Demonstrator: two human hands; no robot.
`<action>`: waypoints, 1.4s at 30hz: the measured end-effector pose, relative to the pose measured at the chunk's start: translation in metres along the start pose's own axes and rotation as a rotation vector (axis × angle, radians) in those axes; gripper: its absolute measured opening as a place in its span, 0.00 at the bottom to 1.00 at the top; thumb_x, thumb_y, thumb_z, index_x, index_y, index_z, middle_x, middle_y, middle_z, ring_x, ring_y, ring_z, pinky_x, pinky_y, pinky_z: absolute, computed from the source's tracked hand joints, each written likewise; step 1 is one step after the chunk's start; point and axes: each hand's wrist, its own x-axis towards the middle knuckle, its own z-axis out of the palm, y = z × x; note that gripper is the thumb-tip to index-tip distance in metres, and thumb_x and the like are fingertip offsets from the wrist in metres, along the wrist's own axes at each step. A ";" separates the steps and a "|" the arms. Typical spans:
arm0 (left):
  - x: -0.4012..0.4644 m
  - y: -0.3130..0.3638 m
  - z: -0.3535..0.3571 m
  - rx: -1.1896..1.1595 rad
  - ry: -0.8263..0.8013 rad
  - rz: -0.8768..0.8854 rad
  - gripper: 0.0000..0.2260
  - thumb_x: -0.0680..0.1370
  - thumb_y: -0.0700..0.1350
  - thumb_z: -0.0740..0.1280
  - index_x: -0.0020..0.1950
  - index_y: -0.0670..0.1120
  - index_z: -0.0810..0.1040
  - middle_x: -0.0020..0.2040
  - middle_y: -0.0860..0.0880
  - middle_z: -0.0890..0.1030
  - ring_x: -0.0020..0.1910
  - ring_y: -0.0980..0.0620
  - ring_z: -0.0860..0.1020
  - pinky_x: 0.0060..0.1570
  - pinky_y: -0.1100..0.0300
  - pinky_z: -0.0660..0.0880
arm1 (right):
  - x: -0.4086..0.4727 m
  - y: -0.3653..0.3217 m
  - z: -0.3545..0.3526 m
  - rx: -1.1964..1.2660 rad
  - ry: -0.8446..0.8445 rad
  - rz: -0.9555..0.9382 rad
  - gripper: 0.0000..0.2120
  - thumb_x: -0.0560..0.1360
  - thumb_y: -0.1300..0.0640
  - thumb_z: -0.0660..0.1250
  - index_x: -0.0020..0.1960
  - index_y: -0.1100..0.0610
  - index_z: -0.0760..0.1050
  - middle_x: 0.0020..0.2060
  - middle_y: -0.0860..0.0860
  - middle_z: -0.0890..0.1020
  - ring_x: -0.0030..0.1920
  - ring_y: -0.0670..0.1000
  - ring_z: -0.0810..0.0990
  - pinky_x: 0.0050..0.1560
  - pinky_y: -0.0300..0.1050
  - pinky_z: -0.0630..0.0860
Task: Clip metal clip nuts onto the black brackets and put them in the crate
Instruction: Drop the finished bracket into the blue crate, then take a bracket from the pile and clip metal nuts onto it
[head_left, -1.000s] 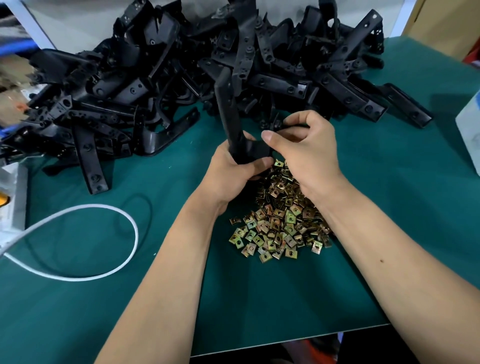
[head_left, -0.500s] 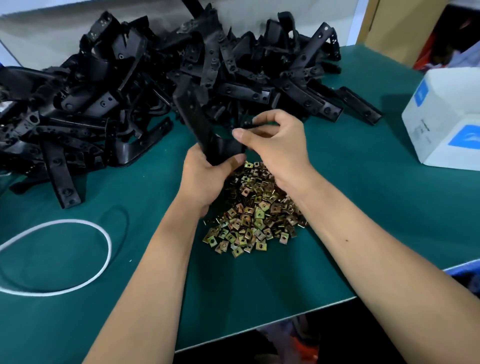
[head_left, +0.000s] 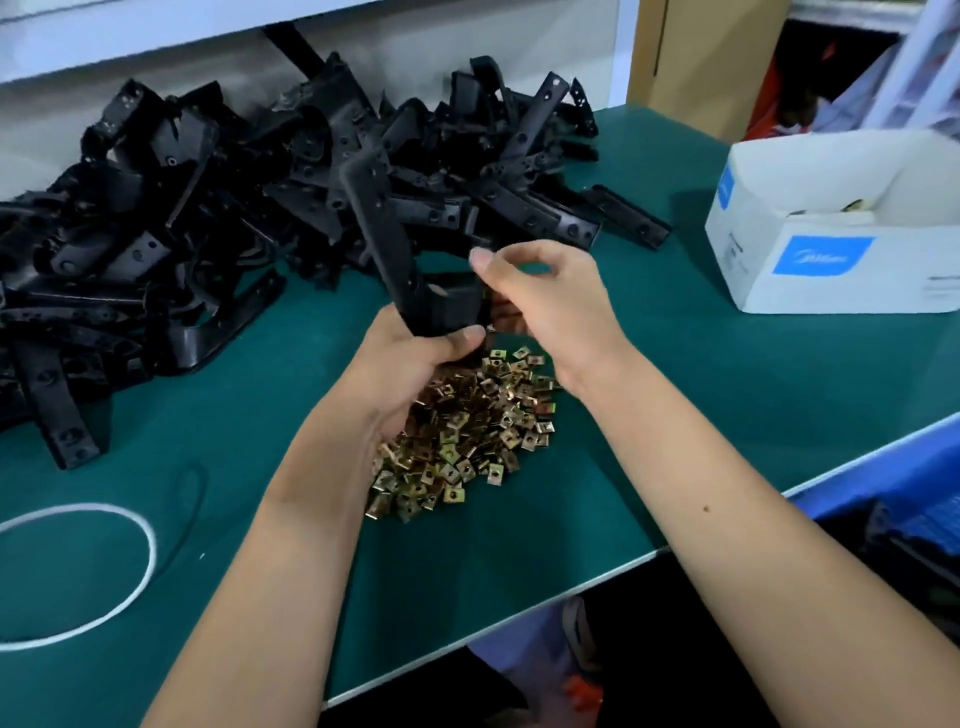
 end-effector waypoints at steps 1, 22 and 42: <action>0.004 0.007 0.013 0.108 -0.014 0.054 0.08 0.76 0.34 0.74 0.55 0.38 0.80 0.47 0.45 0.85 0.50 0.49 0.84 0.56 0.50 0.80 | -0.002 -0.003 -0.010 -0.039 0.068 -0.033 0.15 0.71 0.47 0.80 0.52 0.52 0.81 0.40 0.49 0.86 0.41 0.45 0.84 0.43 0.44 0.83; -0.101 -0.060 0.463 0.432 -0.733 -0.083 0.19 0.69 0.50 0.79 0.53 0.46 0.76 0.54 0.43 0.83 0.55 0.43 0.81 0.49 0.53 0.77 | -0.198 0.107 -0.395 0.052 1.100 0.407 0.09 0.80 0.60 0.70 0.42 0.61 0.78 0.37 0.62 0.83 0.27 0.53 0.81 0.31 0.44 0.77; 0.006 0.031 0.129 0.130 0.192 0.360 0.28 0.66 0.41 0.78 0.62 0.46 0.69 0.49 0.55 0.81 0.50 0.49 0.82 0.53 0.50 0.80 | -0.009 -0.010 -0.090 -0.388 0.383 -0.232 0.17 0.79 0.43 0.67 0.43 0.57 0.75 0.35 0.45 0.77 0.39 0.46 0.74 0.43 0.45 0.70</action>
